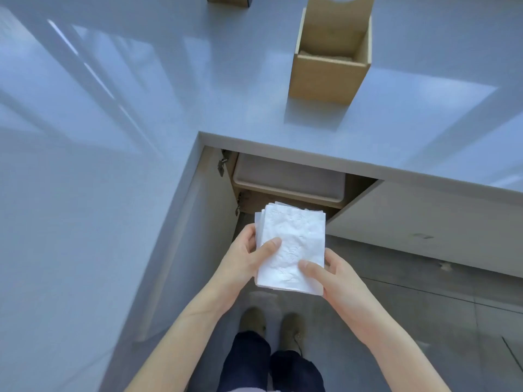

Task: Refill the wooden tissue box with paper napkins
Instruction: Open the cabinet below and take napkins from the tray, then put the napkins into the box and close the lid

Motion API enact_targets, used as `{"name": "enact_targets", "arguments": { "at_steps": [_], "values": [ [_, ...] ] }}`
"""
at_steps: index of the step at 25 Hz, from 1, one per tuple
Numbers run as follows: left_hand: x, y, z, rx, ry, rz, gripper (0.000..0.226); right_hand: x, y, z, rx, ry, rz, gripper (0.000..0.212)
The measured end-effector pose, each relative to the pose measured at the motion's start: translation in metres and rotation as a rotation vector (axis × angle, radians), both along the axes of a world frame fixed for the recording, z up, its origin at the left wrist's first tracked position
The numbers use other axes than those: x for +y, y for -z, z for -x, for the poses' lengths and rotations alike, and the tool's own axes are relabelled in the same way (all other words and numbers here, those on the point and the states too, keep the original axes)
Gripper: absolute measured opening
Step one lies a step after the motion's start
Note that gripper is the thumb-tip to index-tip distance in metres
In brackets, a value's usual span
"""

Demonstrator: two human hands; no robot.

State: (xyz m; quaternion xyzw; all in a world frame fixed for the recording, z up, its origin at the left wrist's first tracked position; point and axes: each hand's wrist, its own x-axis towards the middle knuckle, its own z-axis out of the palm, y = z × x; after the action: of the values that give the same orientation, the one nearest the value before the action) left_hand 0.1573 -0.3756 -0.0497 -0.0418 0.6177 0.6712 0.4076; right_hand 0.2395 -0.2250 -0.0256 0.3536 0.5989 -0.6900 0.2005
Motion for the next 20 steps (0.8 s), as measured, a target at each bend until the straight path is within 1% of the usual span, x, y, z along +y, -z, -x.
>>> {"name": "enact_targets", "arguments": {
  "at_steps": [4,8,11,16,20],
  "values": [
    [-0.011,-0.049,-0.003,0.110,-0.005,-0.045,0.057,-0.011,-0.045,-0.003,0.102,-0.005,-0.042,0.030],
    [-0.013,-0.081,0.002,0.180,0.033,-0.094,0.051,-0.015,-0.075,0.004,0.205,0.058,-0.098,0.027],
    [-0.011,-0.094,0.010,0.222,0.031,-0.118,0.046,-0.011,-0.090,0.012,0.265,0.103,-0.133,0.025],
    [0.008,-0.109,0.030,0.257,0.051,-0.129,0.049,0.009,-0.102,0.031,0.335,0.136,-0.194,0.019],
    [0.032,-0.109,0.055,0.270,0.037,-0.129,0.051,0.035,-0.098,0.058,0.370,0.123,-0.199,0.020]
  ]
}}
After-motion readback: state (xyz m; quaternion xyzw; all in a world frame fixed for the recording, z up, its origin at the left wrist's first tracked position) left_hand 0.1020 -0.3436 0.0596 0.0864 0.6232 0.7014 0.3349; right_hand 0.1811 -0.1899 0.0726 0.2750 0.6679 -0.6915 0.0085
